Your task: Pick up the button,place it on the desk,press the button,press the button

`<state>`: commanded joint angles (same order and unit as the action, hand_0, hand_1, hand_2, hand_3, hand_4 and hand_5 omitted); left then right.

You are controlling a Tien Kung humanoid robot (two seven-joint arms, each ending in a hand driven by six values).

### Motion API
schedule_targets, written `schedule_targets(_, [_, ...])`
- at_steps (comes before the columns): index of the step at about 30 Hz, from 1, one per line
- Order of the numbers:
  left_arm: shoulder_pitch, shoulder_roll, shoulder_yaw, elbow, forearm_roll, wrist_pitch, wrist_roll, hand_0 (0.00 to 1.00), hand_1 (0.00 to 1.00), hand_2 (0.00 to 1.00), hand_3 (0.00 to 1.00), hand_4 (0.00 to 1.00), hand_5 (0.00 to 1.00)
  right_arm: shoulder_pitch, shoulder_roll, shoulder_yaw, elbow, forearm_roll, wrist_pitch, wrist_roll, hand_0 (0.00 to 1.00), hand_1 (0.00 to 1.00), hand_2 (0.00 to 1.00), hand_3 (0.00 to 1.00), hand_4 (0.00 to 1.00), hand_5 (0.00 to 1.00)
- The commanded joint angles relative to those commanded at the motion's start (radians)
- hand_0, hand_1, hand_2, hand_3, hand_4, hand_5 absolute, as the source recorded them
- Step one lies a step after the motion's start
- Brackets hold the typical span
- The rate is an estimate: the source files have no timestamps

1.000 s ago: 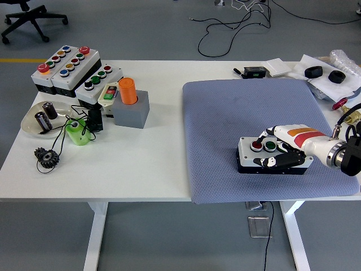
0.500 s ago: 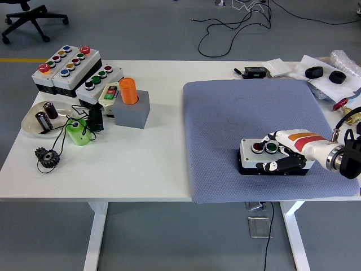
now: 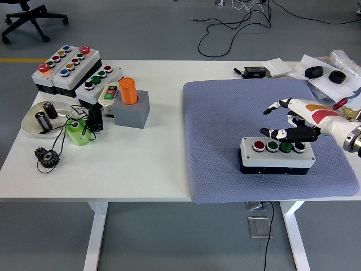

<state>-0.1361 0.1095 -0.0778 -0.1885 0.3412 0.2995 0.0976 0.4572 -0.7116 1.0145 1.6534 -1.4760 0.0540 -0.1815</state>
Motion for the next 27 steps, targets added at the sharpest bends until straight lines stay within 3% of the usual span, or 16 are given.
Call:
schedule_targets(1, [0.000, 0.000, 0.000, 0.000, 0.000, 0.000, 0.000, 0.600, 0.518, 0.490, 0.445, 0.271, 0.969, -0.003, 0.000, 0.009, -0.006, 0.045, -0.008, 0.010, 0.560, 0.563, 0.624, 0.844, 0.827, 0.727])
schedule_targets(6, [0.000, 0.000, -0.003, 0.000, 0.002, 0.000, -0.001, 0.600, 0.518, 0.490, 0.445, 0.271, 0.969, -0.037, -0.005, 0.081, -0.062, 0.260, -0.058, 0.071, 0.560, 0.563, 0.624, 0.844, 0.827, 0.727])
schedule_targets(7, [0.000, 0.000, -0.003, 0.000, 0.001, 0.000, -0.001, 0.601, 0.519, 0.491, 0.446, 0.273, 0.971, -0.043, -0.005, 0.092, -0.070, 0.299, -0.059, 0.074, 0.787, 0.762, 0.867, 0.869, 0.822, 0.722])
schedule_targets(12, [0.000, -0.002, 0.001, -0.001, 0.001, -0.001, 0.000, 0.601, 0.519, 0.491, 0.446, 0.273, 0.971, -0.068, 0.000, 0.126, -0.110, 0.499, -0.085, 0.072, 0.787, 0.762, 0.867, 0.869, 0.822, 0.722])
schedule_targets(13, [0.000, -0.002, 0.001, -0.001, 0.001, -0.001, 0.000, 0.600, 0.519, 0.493, 0.449, 0.273, 0.972, -0.074, 0.002, 0.131, -0.116, 0.544, -0.106, 0.081, 0.818, 0.808, 0.901, 0.879, 0.823, 0.722])
schedule_targets(16, [0.001, -0.003, 0.002, -0.001, -0.001, -0.002, 0.000, 0.600, 0.519, 0.493, 0.449, 0.273, 0.972, -0.088, 0.006, 0.149, -0.127, 0.674, -0.175, 0.123, 0.818, 0.808, 0.901, 0.879, 0.823, 0.722])
schedule_targets(20, [0.002, -0.003, 0.003, -0.001, 0.000, -0.002, 0.000, 0.600, 0.519, 0.493, 0.449, 0.274, 0.974, -0.097, 0.008, 0.173, -0.141, 0.837, -0.233, 0.160, 0.826, 0.816, 0.897, 0.884, 0.814, 0.720])
schedule_targets(27, [0.001, -0.004, 0.004, -0.002, 0.002, -0.002, -0.001, 0.600, 0.519, 0.493, 0.450, 0.274, 0.974, -0.112, 0.013, 0.224, -0.187, 1.136, -0.250, 0.179, 0.827, 0.807, 0.873, 0.868, 0.805, 0.736])
